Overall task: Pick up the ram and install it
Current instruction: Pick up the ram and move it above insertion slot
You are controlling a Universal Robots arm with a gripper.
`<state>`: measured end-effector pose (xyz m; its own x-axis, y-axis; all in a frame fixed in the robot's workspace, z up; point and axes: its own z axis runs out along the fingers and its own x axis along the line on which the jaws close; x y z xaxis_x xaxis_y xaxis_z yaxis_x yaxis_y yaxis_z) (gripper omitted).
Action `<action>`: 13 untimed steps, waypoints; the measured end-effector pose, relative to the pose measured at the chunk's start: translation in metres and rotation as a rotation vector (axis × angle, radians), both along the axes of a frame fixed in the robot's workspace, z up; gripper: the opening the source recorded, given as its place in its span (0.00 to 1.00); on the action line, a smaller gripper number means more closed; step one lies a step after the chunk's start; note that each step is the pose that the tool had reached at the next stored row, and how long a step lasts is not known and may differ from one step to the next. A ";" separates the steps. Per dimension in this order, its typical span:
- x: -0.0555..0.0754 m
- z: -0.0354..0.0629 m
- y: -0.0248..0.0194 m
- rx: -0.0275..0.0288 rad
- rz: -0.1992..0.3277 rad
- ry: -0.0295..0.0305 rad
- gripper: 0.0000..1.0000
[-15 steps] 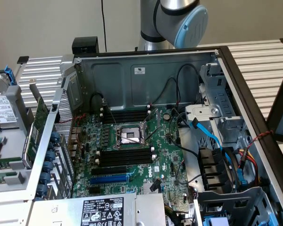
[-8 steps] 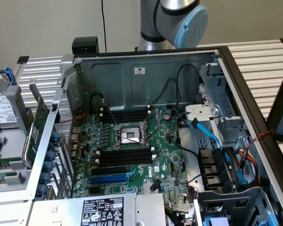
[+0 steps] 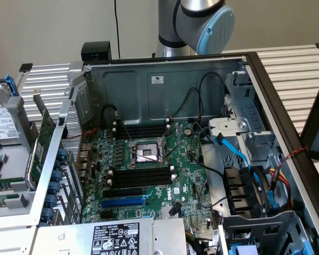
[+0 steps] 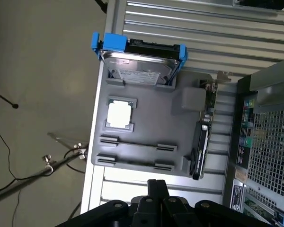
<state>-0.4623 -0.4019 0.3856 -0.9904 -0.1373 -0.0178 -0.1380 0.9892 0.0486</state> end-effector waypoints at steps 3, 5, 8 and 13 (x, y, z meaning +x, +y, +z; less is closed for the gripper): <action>0.000 -0.0007 0.0000 0.0000 0.056 0.0001 0.11; 0.000 -0.0013 0.0000 0.0000 0.092 0.0000 0.11; 0.000 -0.0020 0.0000 0.0000 0.146 0.0001 0.11; 0.000 -0.0033 0.0000 0.0001 0.237 0.0001 0.11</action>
<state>-0.4622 -0.4019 0.3823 -0.9306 -0.3656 -0.0178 -0.3661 0.9293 0.0486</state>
